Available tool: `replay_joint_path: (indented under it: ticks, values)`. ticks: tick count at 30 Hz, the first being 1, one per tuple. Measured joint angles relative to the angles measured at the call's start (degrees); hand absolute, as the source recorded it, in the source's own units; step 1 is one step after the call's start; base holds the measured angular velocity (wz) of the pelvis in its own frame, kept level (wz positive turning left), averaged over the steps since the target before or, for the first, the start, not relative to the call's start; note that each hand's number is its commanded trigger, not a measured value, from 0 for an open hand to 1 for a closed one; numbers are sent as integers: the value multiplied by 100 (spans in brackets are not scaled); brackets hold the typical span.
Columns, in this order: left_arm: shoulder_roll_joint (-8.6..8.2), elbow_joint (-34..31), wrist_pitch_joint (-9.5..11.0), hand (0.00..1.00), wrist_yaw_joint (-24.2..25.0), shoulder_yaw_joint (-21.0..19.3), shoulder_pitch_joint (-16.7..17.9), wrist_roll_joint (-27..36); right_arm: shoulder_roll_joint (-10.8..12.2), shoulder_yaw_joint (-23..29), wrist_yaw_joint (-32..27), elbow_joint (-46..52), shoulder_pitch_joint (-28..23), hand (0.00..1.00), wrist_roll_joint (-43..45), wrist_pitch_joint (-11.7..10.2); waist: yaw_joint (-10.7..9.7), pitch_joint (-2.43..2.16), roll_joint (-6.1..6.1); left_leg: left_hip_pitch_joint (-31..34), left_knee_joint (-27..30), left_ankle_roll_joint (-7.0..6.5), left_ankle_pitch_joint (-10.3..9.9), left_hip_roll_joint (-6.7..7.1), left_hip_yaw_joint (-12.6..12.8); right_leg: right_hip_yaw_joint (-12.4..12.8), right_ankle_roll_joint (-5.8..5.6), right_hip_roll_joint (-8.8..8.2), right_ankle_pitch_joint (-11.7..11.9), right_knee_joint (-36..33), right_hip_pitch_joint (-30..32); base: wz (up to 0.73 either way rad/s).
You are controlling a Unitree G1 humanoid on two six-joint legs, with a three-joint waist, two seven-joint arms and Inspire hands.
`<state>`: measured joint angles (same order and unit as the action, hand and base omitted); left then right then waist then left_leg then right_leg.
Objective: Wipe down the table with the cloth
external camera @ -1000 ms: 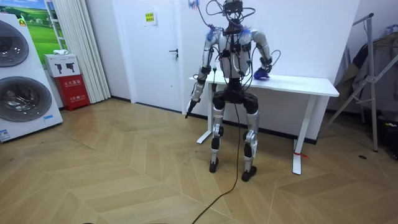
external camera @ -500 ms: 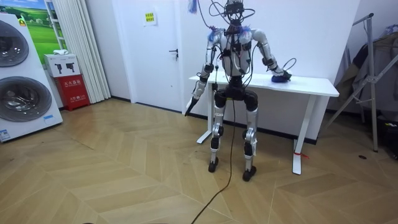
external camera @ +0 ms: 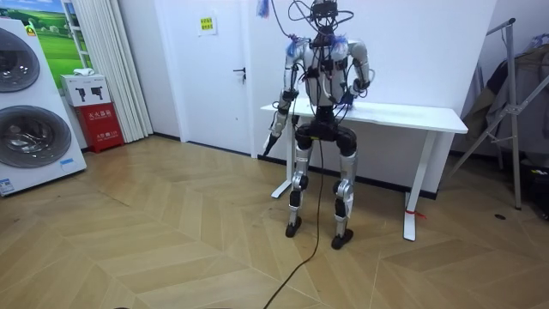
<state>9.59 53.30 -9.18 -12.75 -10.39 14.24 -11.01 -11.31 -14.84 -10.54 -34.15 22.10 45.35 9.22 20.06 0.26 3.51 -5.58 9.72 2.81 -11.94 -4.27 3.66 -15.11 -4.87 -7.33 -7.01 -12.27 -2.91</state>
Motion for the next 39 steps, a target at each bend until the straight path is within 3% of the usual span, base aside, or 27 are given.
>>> replay_joint_path:
  ticks: [2, 4, 6, 8, 10, 11, 13, 15, 16, 17, 19, 22, 24, 26, 27, 29, 30, 31, 32, 33, 34, 36, 39]
  values:
    - [20, -39, -150, 0, 4, -50, 352, 14, 12, 60, 18, -83, -89, 100, 97, -4, -26, 6, -9, -2, 57, -7, -2, 25, -204, -283, -12, -28, 9, 91, -167, 45]
    - [29, -41, -196, 0, 2, -90, 550, 58, -101, 114, -61, -284, -332, 100, 53, -58, -120, 9, -13, -46, 60, -22, 8, 49, -365, -389, -19, -50, 5, 130, -254, 51]
    - [39, -46, -195, 0, -1, -151, 730, 97, -179, 364, -405, -471, -820, 100, -263, -398, -266, 16, -48, -117, 64, -24, 9, 87, -405, -422, -28, -69, -1, 263, -449, 44]
    - [41, -41, -172, 0, -9, -395, 829, 42, -176, 965, -883, -524, -1362, 100, -331, -935, -701, 12, -51, -141, 62, -27, 10, 121, -421, -441, -63, -93, -22, 368, -607, 38]
    - [48, -28, -97, 0, -9, -666, 834, -57, -181, 1447, -1254, -609, -1747, 100, -360, -1184, -877, 2, -64, -219, 49, -27, 10, 120, -351, -382, -102, -94, -47, 370, -661, -3]
    - [51, -12, -32, 0, -15, -854, 811, -122, -191, 1823, -1446, -631, -2023, 100, -450, -1275, -1061, -21, -50, -226, 48, -27, 10, 123, -349, -367, -118, -98, -57, 366, -688, 0]
    - [71, -17, 87, 0, -21, -1012, 753, -263, -248, 2317, -1728, -748, -2360, 100, -588, -1353, -1239, -46, -56, -258, 41, -29, 8, 124, -304, -327, -140, -101, -72, 363, -704, -11]
    - [79, -49, 161, 0, -20, -1172, 767, -395, -356, 2690, -1881, -858, -2639, 100, -769, -1393, -1355, -108, -41, -318, -40, -36, -8, 124, -189, -277, -168, -107, -112, 380, -715, -26]
    - [111, -52, 186, 0, -21, -1207, 767, -465, -515, 2825, -1952, -1059, -2814, 100, -968, -1468, -1432, -167, -36, -359, -37, -36, -13, 123, -188, -268, -167, -107, -112, 366, -748, -3]
    - [146, -54, 210, 0, -21, -1201, 766, -488, -699, 2904, -1955, -1263, -2914, 100, -1136, -1472, -1506, -183, -32, -413, -24, -35, -46, 120, -195, -269, -168, -104, -112, 357, -831, 0]
    - [167, -108, 228, 0, -23, -1161, 744, -482, -880, 2965, -1942, -1485, -2983, 100, -1359, -1441, -1497, -198, -30, -408, 47, -32, -75, 109, -170, -235, -159, -96, -106, 326, -832, -9]
    - [163, -99, 219, 0, -37, -829, 649, -418, -898, 2900, -1931, -1444, -2939, 100, -1582, -1225, -1472, -196, -41, -408, 110, -30, -76, 87, -137, -206, -132, -92, -89, 238, -818, -9]
    - [121, -77, 207, 0, -63, -546, 606, -426, -867, 2726, -1916, -1399, -2714, 100, -1624, -922, -1403, -181, -68, -412, 116, 3, -90, 65, -83, -146, -90, -67, -58, 240, -799, -21]
    - [20, -3, 149, 0, -67, -302, 454, -422, -773, 2335, -1718, -1062, -2423, 100, -1541, -316, -1135, -142, -118, -397, 116, 4, -89, 57, -85, 39, -25, 4, 3, 151, -606, -51]
    - [5, 20, 137, 0, -66, -252, 423, -423, -731, 2194, -1617, -972, -2295, 100, -1453, -191, -1093, -120, -127, -394, 115, 3, -89, 57, -116, 86, 4, 31, 21, 144, -570, -63]
    - [-20, 64, 56, 0, -57, -77, 351, -415, -493, 1350, -1086, -315, -1788, 100, -1004, 234, -814, -89, -153, -285, 118, -1, -89, 52, -270, 105, 110, 133, 96, 105, -315, -57]
    - [-19, 73, 35, 0, -52, -49, 324, -415, -453, 1092, -959, -158, -1615, 100, -842, 295, -756, -68, -163, -261, 118, -4, -84, 52, -321, 108, 130, 158, 109, 102, -266, -31]
    - [-20, 68, -16, 0, -42, -34, 259, -423, -275, 610, -751, -48, -1182, 100, -445, 302, -661, -43, -157, -180, 115, 10, -58, 52, -441, 94, 159, 196, 112, 104, -184, 8]
    - [-24, 10, -55, 0, -4, 5, 189, -423, -166, 269, -518, -53, -766, 100, -123, 255, -560, 27, -154, -126, 99, 18, -16, 54, -550, 96, 181, 220, 88, 108, -160, 24]
    - [-33, -51, -69, 0, 12, 26, 186, -426, -163, 165, -400, -52, -602, 100, -9, 189, -475, 29, -142, -89, 86, 22, 0, 54, -579, 88, 185, 220, 73, 100, -125, 31]
    - [-36, -170, -87, 0, 64, 60, 242, -425, -158, 44, -191, -50, -284, 100, 66, 98, -247, 26, -129, -25, 53, 3, 37, 55, -625, 80, 185, 222, 50, 94, -62, 40]
    - [-17, -214, -191, 0, 126, 58, 458, -419, -119, 43, -52, -44, -11, 100, 122, 50, -215, 4, -91, 43, 32, -15, 81, 104, -841, 46, 170, 218, 22, 185, -114, 55]
    - [-3, -220, -357, 0, 216, -78, 898, -347, -196, 208, -61, -135, -252, 100, 101, 25, -293, 1, -62, -85, 13, -41, 102, 134, -1041, -184, 136, 173, 1, 177, -315, 59]
